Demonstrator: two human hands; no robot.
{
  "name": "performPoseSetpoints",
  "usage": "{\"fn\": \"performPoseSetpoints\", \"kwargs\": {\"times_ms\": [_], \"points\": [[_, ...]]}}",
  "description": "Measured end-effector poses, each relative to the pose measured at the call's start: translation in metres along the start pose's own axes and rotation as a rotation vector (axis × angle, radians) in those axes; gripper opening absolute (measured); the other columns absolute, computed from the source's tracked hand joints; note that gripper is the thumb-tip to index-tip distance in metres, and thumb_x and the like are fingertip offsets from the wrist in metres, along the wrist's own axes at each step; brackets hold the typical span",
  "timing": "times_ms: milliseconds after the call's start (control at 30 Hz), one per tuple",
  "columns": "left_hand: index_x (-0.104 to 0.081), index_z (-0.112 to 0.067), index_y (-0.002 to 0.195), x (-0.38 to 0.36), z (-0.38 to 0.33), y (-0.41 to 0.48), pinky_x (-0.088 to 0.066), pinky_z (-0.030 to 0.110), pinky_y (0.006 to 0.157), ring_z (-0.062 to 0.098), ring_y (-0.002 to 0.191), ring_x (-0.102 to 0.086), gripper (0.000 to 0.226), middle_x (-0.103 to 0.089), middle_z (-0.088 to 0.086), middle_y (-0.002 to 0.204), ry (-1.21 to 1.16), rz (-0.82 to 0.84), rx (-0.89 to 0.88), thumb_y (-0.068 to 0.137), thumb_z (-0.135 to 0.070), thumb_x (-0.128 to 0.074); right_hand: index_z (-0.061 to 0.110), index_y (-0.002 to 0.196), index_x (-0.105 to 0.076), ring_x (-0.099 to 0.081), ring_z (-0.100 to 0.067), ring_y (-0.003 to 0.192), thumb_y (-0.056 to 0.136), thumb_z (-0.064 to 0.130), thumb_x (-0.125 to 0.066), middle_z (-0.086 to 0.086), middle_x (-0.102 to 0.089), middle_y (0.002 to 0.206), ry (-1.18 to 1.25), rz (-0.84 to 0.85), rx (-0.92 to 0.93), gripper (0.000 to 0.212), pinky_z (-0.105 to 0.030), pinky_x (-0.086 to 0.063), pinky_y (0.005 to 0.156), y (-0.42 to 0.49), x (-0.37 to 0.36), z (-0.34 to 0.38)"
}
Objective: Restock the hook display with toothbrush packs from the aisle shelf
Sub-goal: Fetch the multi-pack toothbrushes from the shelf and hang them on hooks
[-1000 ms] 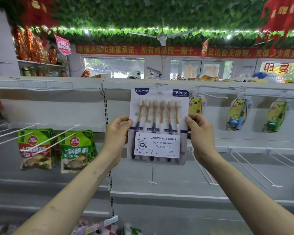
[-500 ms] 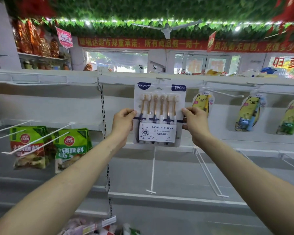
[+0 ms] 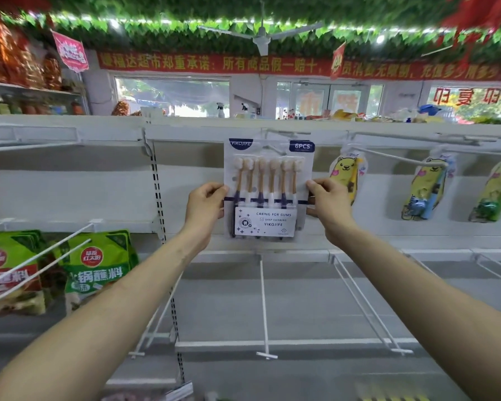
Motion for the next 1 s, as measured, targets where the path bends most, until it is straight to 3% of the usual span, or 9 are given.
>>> {"fn": "performPoseSetpoints", "kwargs": {"times_ms": [133,300,433,533,600,700,800,933,1000], "points": [[-0.073,-0.011,0.107,0.002,-0.002,-0.001,-0.061,0.035,0.085,0.017,0.089,-0.071,0.014,-0.076,0.006,0.101,0.05,0.021,-0.047,0.104,-0.019,-0.062,0.017,0.101,-0.071,-0.075,-0.028,0.099,0.102,0.03,-0.058,-0.007,-0.076,0.103,-0.002,-0.014,0.02,0.019,-0.053,-0.063,0.088,0.001,0.0,-0.004],[-0.068,-0.025,0.108,0.008,-0.008,-0.017,-0.06,0.037,0.093,0.013,0.101,-0.069,0.007,-0.072,-0.006,0.107,0.224,-0.041,-0.16,0.103,-0.023,-0.063,0.012,0.106,-0.067,-0.072,-0.025,0.095,0.102,0.015,-0.053,-0.011,-0.073,0.103,-0.022,-0.038,0.034,0.015,-0.046,-0.063,0.09,-0.008,0.012,-0.002],[-0.06,-0.025,0.124,0.014,-0.019,-0.043,-0.055,0.043,0.096,0.013,0.102,-0.062,0.027,-0.062,-0.008,0.121,0.521,-0.172,-0.291,0.098,-0.026,-0.066,0.012,0.106,-0.066,-0.069,-0.024,0.086,0.097,0.003,-0.048,-0.019,-0.071,0.106,-0.027,-0.044,-0.013,0.021,-0.047,-0.063,0.088,-0.023,0.036,-0.003],[-0.056,-0.021,0.126,-0.003,-0.03,-0.077,-0.051,0.04,0.091,0.019,0.11,-0.055,0.031,-0.054,-0.005,0.125,0.719,-0.23,-0.416,0.096,-0.023,-0.065,0.021,0.099,-0.069,-0.071,-0.029,0.096,0.087,0.013,-0.052,-0.009,-0.073,0.101,-0.14,-0.008,0.031,0.022,-0.053,-0.061,0.09,-0.039,0.061,0.002],[-0.056,-0.02,0.124,-0.028,-0.037,-0.104,-0.049,0.037,0.088,0.019,0.113,-0.051,0.03,-0.052,-0.003,0.124,0.802,-0.229,-0.509,0.095,-0.022,-0.065,0.023,0.101,-0.068,-0.069,-0.027,0.099,0.088,0.017,-0.054,-0.002,-0.073,0.102,-0.286,0.04,0.095,0.021,-0.051,-0.059,0.092,-0.052,0.081,0.006],[-0.06,-0.018,0.122,-0.086,-0.039,-0.143,-0.049,0.041,0.092,0.023,0.113,-0.052,0.03,-0.058,-0.001,0.122,0.84,-0.095,-0.576,0.093,-0.021,-0.066,0.019,0.116,-0.066,-0.065,-0.023,0.102,0.098,0.016,-0.055,0.001,-0.069,0.107,-0.493,0.103,0.207,0.021,-0.042,-0.055,0.092,-0.075,0.12,0.008],[-0.063,-0.016,0.126,-0.16,-0.034,-0.188,-0.046,0.042,0.1,0.026,0.119,-0.054,0.034,-0.062,0.003,0.125,0.874,0.094,-0.583,0.094,-0.024,-0.069,0.018,0.127,-0.062,-0.062,-0.02,0.105,0.1,0.02,-0.056,-0.002,-0.067,0.118,-0.668,0.112,0.259,0.027,-0.044,-0.054,0.094,-0.096,0.178,0.0],[-0.057,-0.017,0.142,-0.268,-0.022,-0.252,-0.042,0.042,0.109,0.027,0.131,-0.05,0.053,-0.058,0.005,0.139,0.928,0.314,-0.544,0.094,-0.035,-0.07,0.016,0.135,-0.057,-0.054,-0.03,0.122,0.097,0.021,-0.06,-0.008,-0.058,0.133,-0.896,0.073,0.309,0.038,-0.046,-0.05,0.095,-0.126,0.283,-0.019],[-0.053,-0.02,0.146,-0.33,-0.018,-0.288,-0.042,0.042,0.108,0.027,0.132,-0.048,0.06,-0.054,0.005,0.142,0.962,0.417,-0.561,0.093,-0.04,-0.071,0.014,0.135,-0.056,-0.052,-0.035,0.121,0.094,0.021,-0.063,-0.012,-0.056,0.131,-1.013,0.021,0.312,0.042,-0.047,-0.048,0.094,-0.142,0.343,-0.025]]}}
Point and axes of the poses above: each hand's wrist, its own y-axis towards the middle knuckle, its own x-axis out of the back of the hand, z = x × y, the point moved 8 cm from there along y, towards the middle knuckle
